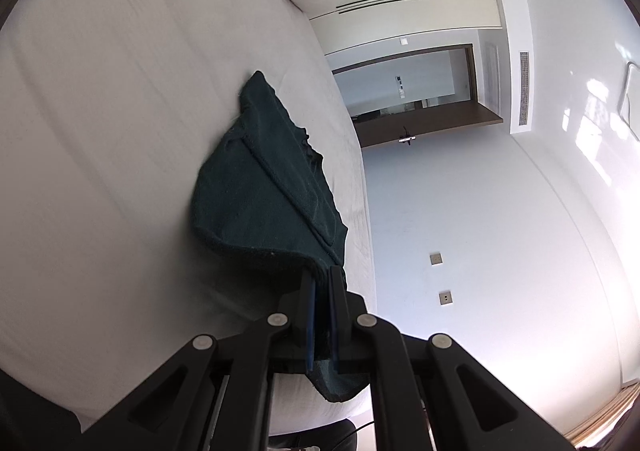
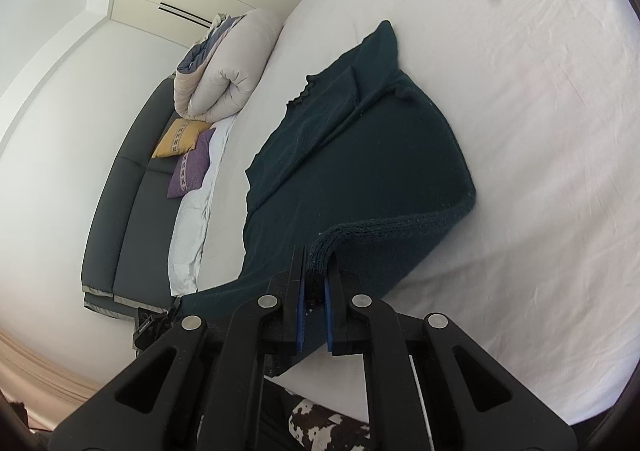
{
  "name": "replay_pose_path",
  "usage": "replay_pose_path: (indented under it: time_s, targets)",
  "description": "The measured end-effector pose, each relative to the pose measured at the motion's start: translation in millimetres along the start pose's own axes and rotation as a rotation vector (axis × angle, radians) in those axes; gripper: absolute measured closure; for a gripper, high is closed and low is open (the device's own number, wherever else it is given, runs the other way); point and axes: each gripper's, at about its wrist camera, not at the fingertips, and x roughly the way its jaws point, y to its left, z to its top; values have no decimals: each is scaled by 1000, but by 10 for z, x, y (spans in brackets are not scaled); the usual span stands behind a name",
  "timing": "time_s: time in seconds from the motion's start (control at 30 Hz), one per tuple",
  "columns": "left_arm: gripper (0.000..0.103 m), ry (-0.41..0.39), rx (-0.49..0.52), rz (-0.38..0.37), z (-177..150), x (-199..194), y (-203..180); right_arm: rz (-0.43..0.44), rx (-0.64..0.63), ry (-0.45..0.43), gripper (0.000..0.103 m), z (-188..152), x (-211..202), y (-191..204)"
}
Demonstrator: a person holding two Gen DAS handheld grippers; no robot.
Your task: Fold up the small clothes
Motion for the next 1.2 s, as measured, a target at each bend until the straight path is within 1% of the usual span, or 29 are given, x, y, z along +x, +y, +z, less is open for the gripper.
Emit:
replay_pose_path:
  time_s: [0.17, 0.33, 0.47, 0.63, 0.73, 0.8, 0.9, 1.0, 1.07, 1.1, 1.13, 1.17, 1.2]
  targets:
    - [98, -25, 11, -1, 324, 191, -96, -11, 13, -41, 97, 485, 230, 80]
    - [98, -63, 13, 14, 765, 487, -142, -32, 13, -78, 97, 1040, 568, 145]
    - [98, -86, 13, 48, 1161, 831, -176, -44, 25, -104, 97, 1555, 863, 154]
    - [98, -98, 7, 80, 1677, 1311, -184, -91, 35, -149, 97, 2231, 1262, 72]
    - [98, -98, 16, 132, 1933, 1614, -131, -132, 46, -150, 97, 2529, 1556, -40]
    - [98, -90, 15, 169, 2074, 1813, -50, -164, 54, -143, 97, 2714, 1763, -137]
    - [98, -90, 20, 219, 2240, 2041, 65, -215, 58, -137, 97, 2889, 2027, -284]
    - [98, -75, 24, 253, 2365, 2262, 177, -262, 59, -117, 97, 3046, 2275, -427]
    - [96, -75, 36, 271, 2415, 2369, 227, -287, 86, -109, 96, 3132, 2420, -550]
    - [94, -86, 48, 282, 2427, 2392, 241, -284, 105, -111, 96, 3167, 2477, -616]
    - [75, -95, 49, 297, 2422, 2383, 261, -287, 113, -112, 95, 3191, 2528, -666]
    - [50, -103, 35, 294, 2414, 2355, 295, -295, 108, -109, 91, 3215, 2582, -693]
    - [44, -117, 20, 280, 2392, 2304, 333, -298, 92, -104, 85, 3244, 2625, -697]
